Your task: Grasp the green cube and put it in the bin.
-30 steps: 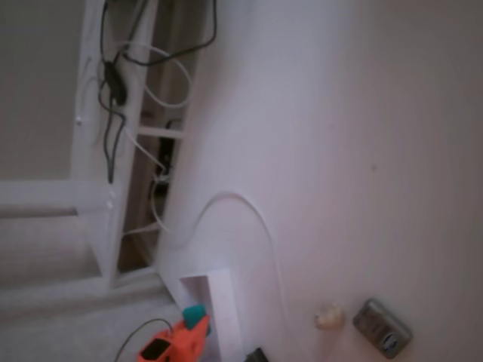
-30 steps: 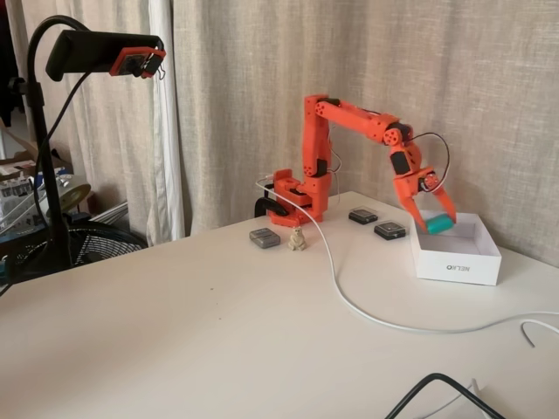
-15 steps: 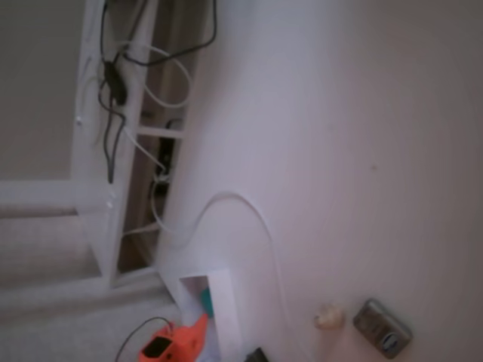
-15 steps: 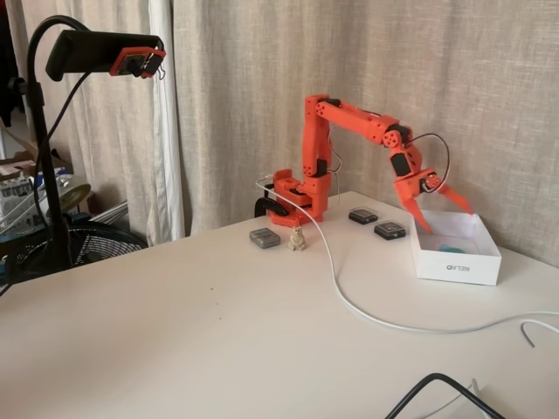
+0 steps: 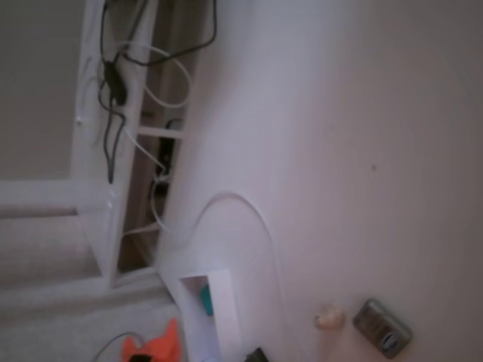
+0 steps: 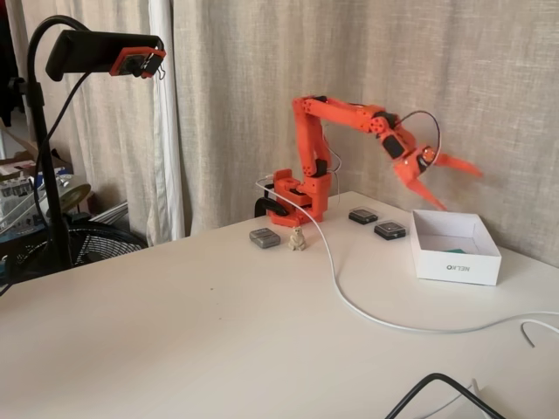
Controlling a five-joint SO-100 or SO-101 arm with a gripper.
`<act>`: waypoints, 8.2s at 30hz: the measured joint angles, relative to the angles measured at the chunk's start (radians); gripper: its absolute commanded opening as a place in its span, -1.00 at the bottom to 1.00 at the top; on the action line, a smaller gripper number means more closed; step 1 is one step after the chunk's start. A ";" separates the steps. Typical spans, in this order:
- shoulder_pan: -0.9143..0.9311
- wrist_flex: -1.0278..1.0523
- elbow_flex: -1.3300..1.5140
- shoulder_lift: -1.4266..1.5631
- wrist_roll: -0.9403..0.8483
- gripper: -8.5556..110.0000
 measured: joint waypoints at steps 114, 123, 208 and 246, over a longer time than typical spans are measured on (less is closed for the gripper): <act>0.244 0.512 0.991 1.382 0.063 -1.00; 0.244 0.512 0.991 1.382 0.063 -1.00; 0.244 0.512 0.991 1.382 0.063 -1.00; 0.244 0.512 0.991 1.382 0.063 -1.00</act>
